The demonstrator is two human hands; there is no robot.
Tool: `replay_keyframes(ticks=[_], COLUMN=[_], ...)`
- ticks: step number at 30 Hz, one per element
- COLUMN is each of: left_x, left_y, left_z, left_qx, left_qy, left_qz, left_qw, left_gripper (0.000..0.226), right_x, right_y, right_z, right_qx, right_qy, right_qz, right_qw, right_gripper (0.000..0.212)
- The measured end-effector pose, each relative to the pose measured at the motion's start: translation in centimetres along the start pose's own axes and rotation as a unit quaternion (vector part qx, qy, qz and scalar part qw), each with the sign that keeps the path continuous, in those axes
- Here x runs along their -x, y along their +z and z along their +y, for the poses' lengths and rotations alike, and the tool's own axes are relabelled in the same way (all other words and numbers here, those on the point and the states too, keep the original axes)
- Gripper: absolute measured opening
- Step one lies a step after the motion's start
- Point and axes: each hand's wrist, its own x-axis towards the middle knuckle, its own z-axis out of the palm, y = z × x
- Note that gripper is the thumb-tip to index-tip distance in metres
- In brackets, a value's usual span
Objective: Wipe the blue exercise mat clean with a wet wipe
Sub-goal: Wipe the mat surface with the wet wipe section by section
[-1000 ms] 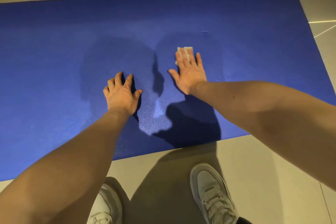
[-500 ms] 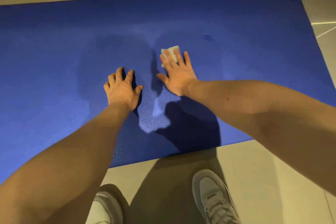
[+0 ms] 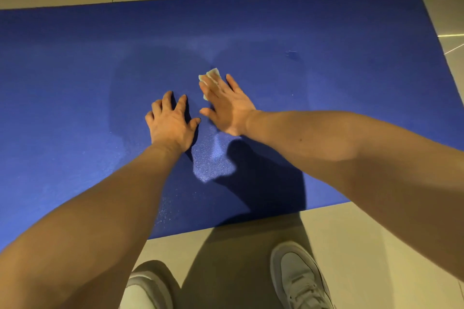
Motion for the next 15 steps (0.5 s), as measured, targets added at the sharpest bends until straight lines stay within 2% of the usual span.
replay_keyframes(ticks=[2,6,10,12,15], left_x=[-0.1,-0.1,-0.2,-0.3,-0.3], left_y=[0.0,0.1,-0.1,-0.1,-0.1], left_z=[0.0,-0.1,-0.2,-0.3,-0.1], left_qx=[-0.003,-0.006,-0.006,-0.008,-0.018], left_qy=[-0.003,-0.002,0.002,0.0,-0.001], left_qz=[-0.006,-0.012,-0.014,-0.017,-0.019], left_qw=[1.0,1.0,1.0,1.0,1.0], left_gripper=[0.071,0.072,0.072,0.072,0.072], right_x=[0.1,0.2,-0.6,-0.5,0.8], right_y=[-0.6,-1.8,-2.0,-1.1,0.3], right_z=[2.6,7.8,5.6,2.5,-0.5], right_qx=[-0.035,-0.022,-0.056,-0.075,-0.09], right_qy=[0.035,0.164,0.249,0.209,0.09], right_qz=[0.009,-0.005,-0.006,0.005,0.018], right_qw=[0.999,0.986,0.967,0.975,0.992], right_gripper=[0.075,0.075,0.079,0.079,0.077])
